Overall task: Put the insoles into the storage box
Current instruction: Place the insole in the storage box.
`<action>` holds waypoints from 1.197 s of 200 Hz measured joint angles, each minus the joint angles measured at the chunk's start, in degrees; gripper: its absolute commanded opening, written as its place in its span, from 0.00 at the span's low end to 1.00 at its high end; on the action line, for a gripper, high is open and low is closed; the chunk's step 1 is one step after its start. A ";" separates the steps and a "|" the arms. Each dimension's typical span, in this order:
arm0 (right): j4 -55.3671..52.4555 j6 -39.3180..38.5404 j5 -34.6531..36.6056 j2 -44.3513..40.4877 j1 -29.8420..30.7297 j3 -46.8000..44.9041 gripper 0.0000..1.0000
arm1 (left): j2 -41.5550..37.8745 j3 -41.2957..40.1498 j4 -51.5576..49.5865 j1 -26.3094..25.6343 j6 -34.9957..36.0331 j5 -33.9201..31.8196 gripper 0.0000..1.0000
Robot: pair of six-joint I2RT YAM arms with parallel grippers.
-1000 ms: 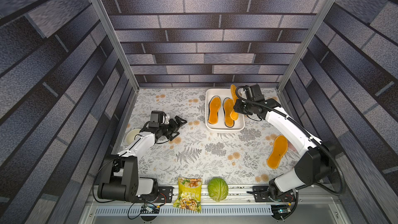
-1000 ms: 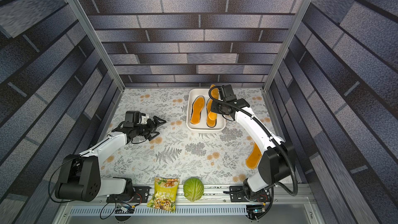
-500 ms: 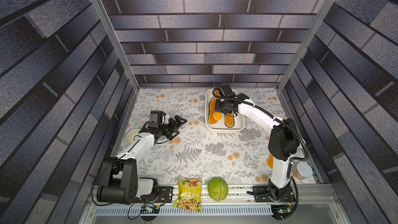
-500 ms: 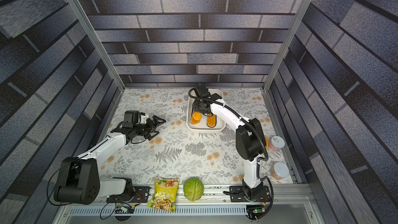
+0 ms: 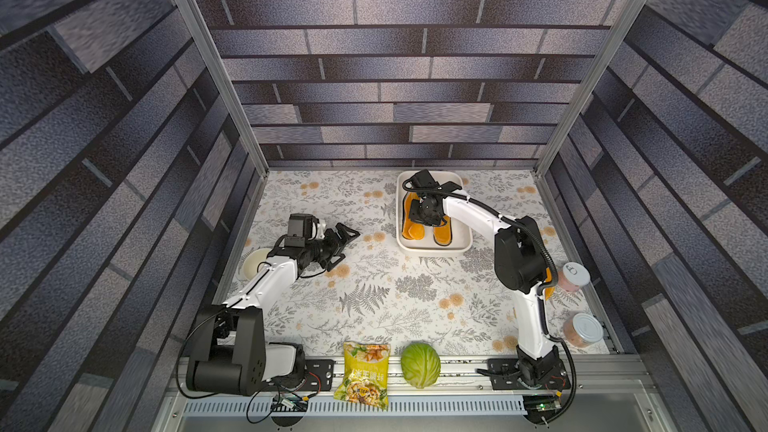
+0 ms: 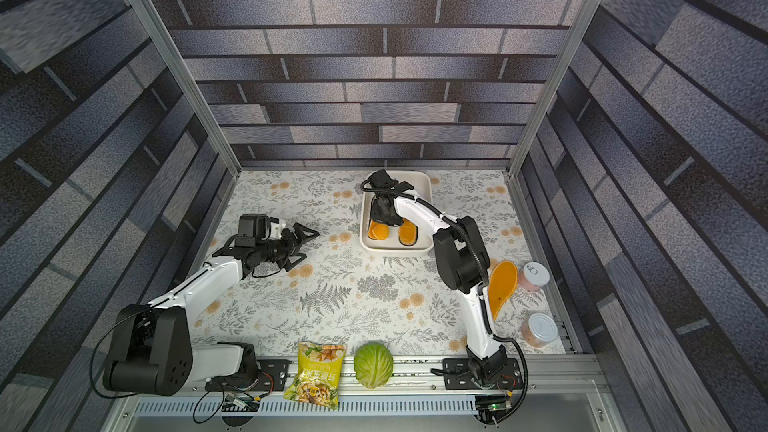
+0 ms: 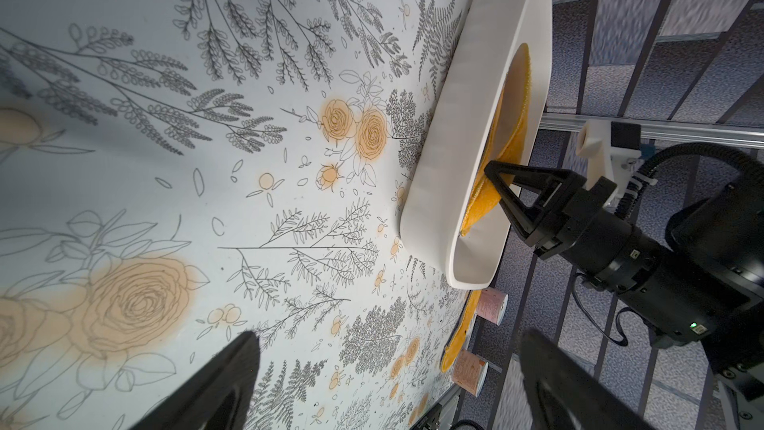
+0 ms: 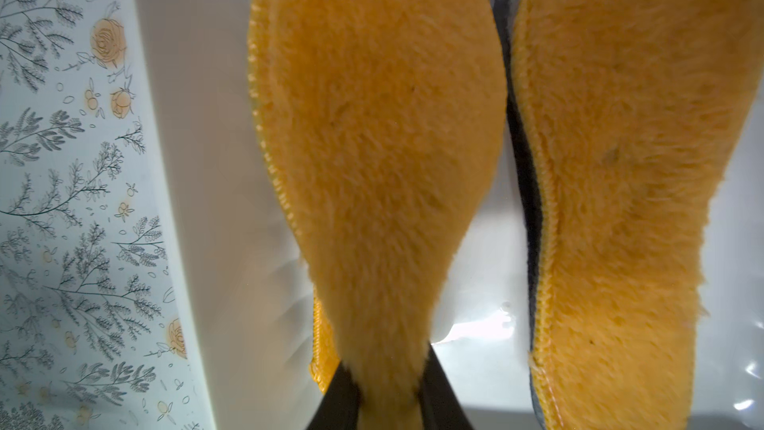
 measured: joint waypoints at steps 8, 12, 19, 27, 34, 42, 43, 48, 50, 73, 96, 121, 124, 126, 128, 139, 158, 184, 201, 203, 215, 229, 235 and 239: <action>-0.22 0.02 -0.04 0.48 0.13 0.63 0.21 | -0.02 -0.04 0.00 0.00 0.00 0.00 1.00; -0.37 0.02 -0.11 0.72 0.15 1.03 0.21 | -0.04 -0.09 0.00 0.00 0.00 0.00 1.00; -0.44 0.00 -0.20 0.94 0.37 1.55 0.21 | -0.09 -0.13 -0.02 0.00 0.00 0.00 1.00; -0.57 0.02 -0.20 1.01 0.44 2.03 0.21 | -0.15 -0.15 -0.04 0.00 0.00 0.00 1.00; -0.68 0.00 -0.22 1.01 0.50 2.49 0.21 | -0.20 -0.17 -0.02 0.00 0.00 0.00 1.00; -0.72 0.00 -0.20 1.01 0.61 3.02 0.21 | -0.24 -0.20 -0.04 0.00 0.00 0.00 1.00; -0.72 0.02 -0.20 1.01 0.61 3.04 0.21 | -0.24 -0.20 -0.04 0.00 0.00 0.02 1.00; -0.79 0.00 -0.17 1.03 0.68 3.34 0.22 | -0.24 -0.20 -0.04 0.07 0.00 0.02 1.00; -0.79 0.02 -0.17 1.01 0.72 3.45 0.22 | -0.24 -0.20 -0.04 0.07 0.00 0.02 1.00; -1.11 0.00 -0.17 1.16 0.72 4.28 0.24 | -0.24 -0.20 -0.04 0.20 0.00 0.02 1.00; -1.75 0.00 -0.15 2.47 0.72 5.66 0.26 | -0.24 -0.22 -0.04 0.37 0.00 0.02 1.00; -2.29 -0.02 -0.13 4.07 0.72 5.77 0.27 | -0.24 -0.24 -0.04 0.39 0.00 0.02 1.00; -2.45 -0.02 -0.11 4.24 0.72 5.81 0.27 | -0.24 -0.26 -0.04 0.46 0.00 0.04 1.00; -2.54 -0.02 -0.09 4.37 0.72 5.88 0.27 | -0.24 -0.26 -0.04 0.48 0.00 0.04 1.00; -2.67 -0.04 -0.07 4.44 0.72 5.90 0.27 | -0.24 -0.26 -0.04 0.48 0.00 0.04 1.00; -3.21 -0.04 0.04 5.01 0.72 6.16 0.27 | -0.24 -0.26 -0.04 0.48 0.00 0.04 1.00; -3.69 -0.04 0.07 5.20 0.72 6.56 0.29 | -0.24 -0.26 -0.04 0.55 0.00 0.04 1.00; -3.76 -0.11 0.04 5.20 0.72 7.41 0.32 | -0.24 -0.33 -0.04 0.74 0.00 0.09 1.00; -3.78 -0.26 0.02 5.20 0.72 7.76 0.34 | -0.26 -0.42 -0.02 0.74 0.00 0.17 1.00; -3.80 -0.22 0.04 5.20 0.72 7.82 0.34 | -0.26 -0.42 -0.04 0.74 0.00 0.20 1.00; -3.87 -0.26 0.04 5.20 0.72 7.91 0.35 | -0.35 -0.52 -0.04 0.79 0.00 0.22 1.00; -3.93 -0.26 0.04 5.20 0.72 7.96 0.36 | -0.52 -0.59 -0.07 0.98 0.00 0.22 1.00; -3.96 -0.26 0.04 5.20 0.72 7.96 0.36 | -0.63 -0.66 -0.07 1.03 0.00 0.22 1.00; -3.96 -0.26 0.04 5.20 0.72 7.96 0.36 | -0.70 -0.72 -0.04 1.11 0.00 0.22 1.00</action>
